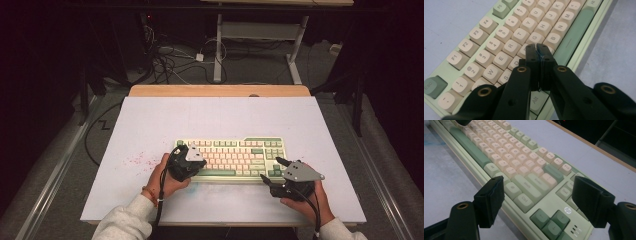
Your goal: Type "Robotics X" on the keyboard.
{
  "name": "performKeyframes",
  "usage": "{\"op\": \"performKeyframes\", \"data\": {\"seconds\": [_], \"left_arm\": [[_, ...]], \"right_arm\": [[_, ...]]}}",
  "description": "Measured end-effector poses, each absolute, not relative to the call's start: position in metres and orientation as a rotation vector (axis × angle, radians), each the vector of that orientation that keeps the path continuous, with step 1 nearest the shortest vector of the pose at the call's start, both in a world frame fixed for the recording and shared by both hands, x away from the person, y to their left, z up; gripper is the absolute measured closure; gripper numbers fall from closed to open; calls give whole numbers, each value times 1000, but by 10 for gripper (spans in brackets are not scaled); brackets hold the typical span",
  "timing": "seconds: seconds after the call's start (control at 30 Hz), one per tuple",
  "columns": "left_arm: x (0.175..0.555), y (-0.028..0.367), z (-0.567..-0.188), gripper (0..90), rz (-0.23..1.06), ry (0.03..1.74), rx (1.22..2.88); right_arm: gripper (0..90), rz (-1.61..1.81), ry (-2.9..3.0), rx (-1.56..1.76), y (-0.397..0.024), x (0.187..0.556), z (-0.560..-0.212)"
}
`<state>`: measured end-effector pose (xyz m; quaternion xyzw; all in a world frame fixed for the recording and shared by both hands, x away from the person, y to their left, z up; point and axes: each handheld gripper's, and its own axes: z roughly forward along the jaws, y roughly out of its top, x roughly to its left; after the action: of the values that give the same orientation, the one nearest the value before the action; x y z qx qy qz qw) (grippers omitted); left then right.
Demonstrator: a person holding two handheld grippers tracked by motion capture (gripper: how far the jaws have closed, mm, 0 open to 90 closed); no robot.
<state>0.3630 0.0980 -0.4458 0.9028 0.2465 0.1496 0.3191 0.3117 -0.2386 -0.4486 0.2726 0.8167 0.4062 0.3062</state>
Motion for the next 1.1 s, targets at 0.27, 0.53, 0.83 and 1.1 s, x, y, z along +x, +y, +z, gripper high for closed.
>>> {"op": "performKeyframes", "data": {"seconds": [0.27,0.53,0.83,1.1], "left_arm": [[367,94,-449,856,389,647,2391],[368,93,-450,853,400,647,2399],[365,95,-446,865,406,643,2387],[363,101,-440,849,443,647,2358]], "right_arm": [[268,1066,2173,712,-238,311,-449],[268,1061,2179,707,-237,311,-449],[270,1037,2214,681,-234,311,-451],[270,1044,2208,689,-235,311,-450]]}}
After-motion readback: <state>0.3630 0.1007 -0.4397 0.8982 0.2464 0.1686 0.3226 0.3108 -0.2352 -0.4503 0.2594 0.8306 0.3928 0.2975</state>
